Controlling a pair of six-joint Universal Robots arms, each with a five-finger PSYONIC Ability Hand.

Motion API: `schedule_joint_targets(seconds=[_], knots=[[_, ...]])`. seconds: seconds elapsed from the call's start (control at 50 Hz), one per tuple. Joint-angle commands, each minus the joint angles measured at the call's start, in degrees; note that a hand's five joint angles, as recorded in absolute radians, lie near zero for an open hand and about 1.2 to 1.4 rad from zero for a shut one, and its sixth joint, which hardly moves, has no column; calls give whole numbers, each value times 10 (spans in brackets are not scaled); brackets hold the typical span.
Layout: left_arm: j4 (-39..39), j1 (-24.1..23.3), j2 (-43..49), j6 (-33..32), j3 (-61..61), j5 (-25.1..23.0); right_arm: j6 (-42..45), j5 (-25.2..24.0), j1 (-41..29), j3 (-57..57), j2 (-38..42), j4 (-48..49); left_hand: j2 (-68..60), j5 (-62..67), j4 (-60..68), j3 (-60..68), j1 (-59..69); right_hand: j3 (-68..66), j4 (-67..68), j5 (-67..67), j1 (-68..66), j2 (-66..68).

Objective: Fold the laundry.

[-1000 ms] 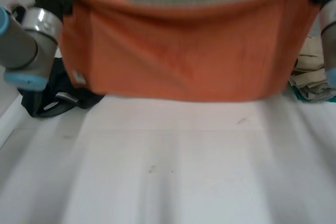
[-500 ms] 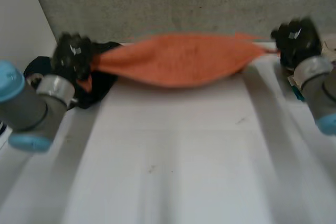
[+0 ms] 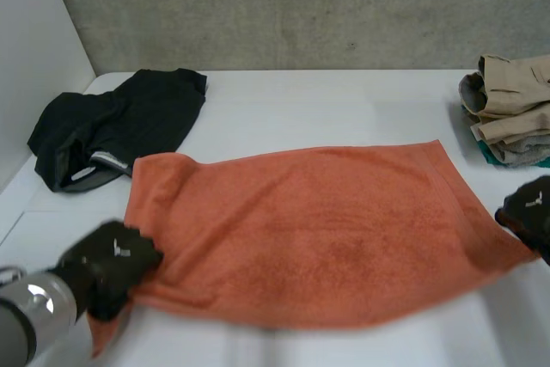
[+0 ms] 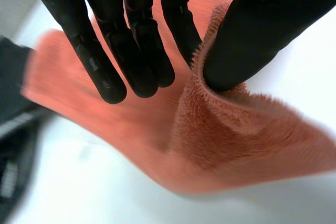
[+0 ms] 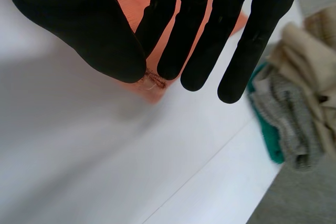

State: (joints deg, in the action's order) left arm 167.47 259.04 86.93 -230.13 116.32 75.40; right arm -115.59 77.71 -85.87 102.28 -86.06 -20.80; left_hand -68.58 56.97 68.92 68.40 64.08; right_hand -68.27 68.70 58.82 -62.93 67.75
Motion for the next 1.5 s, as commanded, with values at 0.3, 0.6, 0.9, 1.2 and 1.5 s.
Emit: schedule_joint_targets(seconds=[0.3,0.6,0.9,1.2,1.5], knots=[[283,-19,339,2,-282,6,-159,78,-141,-269,325,313,-114,130,111,116,159,-117,113,112,-171,123],[279,-37,492,1,-461,82,-155,131,-156,-458,499,404,-114,130,111,116,159,-117,113,112,-171,123],[275,-64,436,8,-450,92,-165,146,-171,-485,517,401,584,-568,-587,-582,-539,583,-587,-588,529,-577],[250,-34,343,32,-341,70,-256,99,-168,-323,360,328,582,-566,-585,-580,-537,583,-587,-588,529,-577],[264,10,353,62,-335,11,-304,39,-140,-166,261,246,574,-557,-577,-572,-529,583,-587,-588,529,-577]])
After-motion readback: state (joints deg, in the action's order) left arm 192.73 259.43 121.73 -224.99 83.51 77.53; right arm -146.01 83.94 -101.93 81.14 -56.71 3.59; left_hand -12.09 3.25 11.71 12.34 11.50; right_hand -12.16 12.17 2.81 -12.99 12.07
